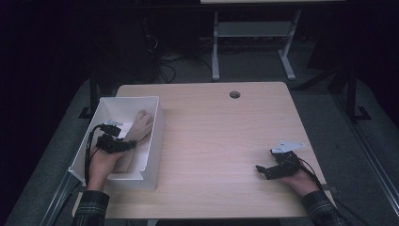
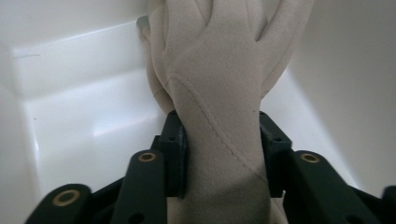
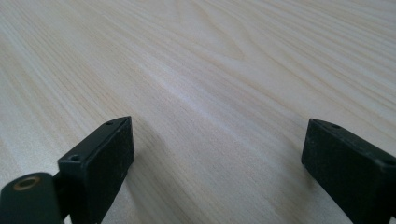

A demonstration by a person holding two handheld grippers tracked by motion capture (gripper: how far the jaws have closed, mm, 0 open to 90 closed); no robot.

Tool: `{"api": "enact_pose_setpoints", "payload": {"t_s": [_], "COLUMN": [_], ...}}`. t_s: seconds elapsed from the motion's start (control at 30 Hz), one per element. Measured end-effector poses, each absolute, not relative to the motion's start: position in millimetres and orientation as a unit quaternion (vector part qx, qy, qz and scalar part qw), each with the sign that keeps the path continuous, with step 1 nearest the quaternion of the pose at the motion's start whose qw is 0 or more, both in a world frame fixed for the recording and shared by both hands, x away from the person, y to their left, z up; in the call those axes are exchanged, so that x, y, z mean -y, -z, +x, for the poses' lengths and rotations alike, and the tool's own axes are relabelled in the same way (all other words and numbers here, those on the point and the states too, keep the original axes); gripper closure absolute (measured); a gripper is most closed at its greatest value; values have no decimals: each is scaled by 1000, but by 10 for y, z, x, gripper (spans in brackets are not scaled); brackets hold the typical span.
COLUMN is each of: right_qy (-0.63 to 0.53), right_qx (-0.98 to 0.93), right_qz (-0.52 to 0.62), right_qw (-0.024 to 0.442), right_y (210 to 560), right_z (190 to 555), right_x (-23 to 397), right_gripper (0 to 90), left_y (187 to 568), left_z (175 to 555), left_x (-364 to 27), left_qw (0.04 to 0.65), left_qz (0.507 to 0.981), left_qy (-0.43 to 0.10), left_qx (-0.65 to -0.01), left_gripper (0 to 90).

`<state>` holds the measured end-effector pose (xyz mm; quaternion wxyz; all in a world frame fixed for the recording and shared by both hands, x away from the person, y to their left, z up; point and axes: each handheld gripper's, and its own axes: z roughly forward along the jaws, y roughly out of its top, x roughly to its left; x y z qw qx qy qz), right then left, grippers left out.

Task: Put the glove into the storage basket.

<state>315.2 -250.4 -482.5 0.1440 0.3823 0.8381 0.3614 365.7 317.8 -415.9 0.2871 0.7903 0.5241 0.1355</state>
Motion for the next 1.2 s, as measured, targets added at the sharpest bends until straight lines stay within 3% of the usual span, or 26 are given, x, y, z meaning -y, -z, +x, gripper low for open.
{"api": "enact_pose_setpoints", "payload": {"t_s": [0.3,0.43,0.87,1.2], "right_qy": [-362,-363,-363,-363], "right_qx": [-838,-838,-838,-838], "right_qz": [381,382,382,381], "right_qw": [144,144,144,144], "right_y": [4825,4827,4826,4827], "right_z": [3152,3152,3152,3152], "right_x": [2503,2502,2503,2502], "right_gripper": [86,86,86,86], "left_y": [4171,4087,3436,3186], "left_z": [3677,3656,3633,3636], "left_x": [-3184,-3197,-2936,-2653], "left_qw": [288,306,361,386], "left_qz": [783,777,780,792], "left_qy": [-137,-141,-138,-131], "left_qx": [-534,-532,-492,-454], "left_gripper": [302,217,201,200]}}
